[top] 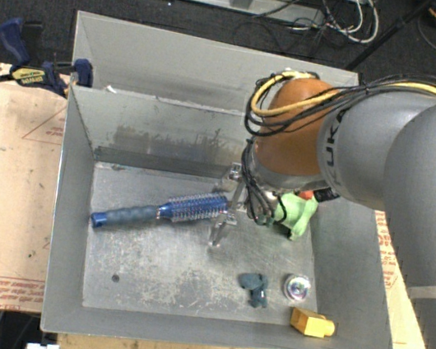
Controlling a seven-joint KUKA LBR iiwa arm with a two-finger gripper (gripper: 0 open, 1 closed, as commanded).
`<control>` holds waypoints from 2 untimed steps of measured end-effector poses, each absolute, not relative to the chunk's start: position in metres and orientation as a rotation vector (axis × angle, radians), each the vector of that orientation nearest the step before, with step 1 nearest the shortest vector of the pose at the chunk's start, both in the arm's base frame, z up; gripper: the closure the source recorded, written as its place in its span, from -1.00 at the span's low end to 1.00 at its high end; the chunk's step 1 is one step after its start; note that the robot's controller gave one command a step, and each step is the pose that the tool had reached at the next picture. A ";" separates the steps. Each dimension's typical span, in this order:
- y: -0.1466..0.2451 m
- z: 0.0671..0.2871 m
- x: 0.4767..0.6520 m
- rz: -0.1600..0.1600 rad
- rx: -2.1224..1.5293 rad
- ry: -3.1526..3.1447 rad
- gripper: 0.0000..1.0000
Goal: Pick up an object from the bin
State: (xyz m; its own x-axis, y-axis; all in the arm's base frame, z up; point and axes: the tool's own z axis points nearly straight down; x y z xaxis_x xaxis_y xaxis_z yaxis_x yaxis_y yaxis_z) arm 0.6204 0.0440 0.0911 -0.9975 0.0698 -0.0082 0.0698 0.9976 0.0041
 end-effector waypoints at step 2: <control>0.078 0.208 0.631 0.004 0.064 3.130 1.00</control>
Offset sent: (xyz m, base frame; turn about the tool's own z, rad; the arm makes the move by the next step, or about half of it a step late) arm 0.0000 0.0000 0.0000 0.0000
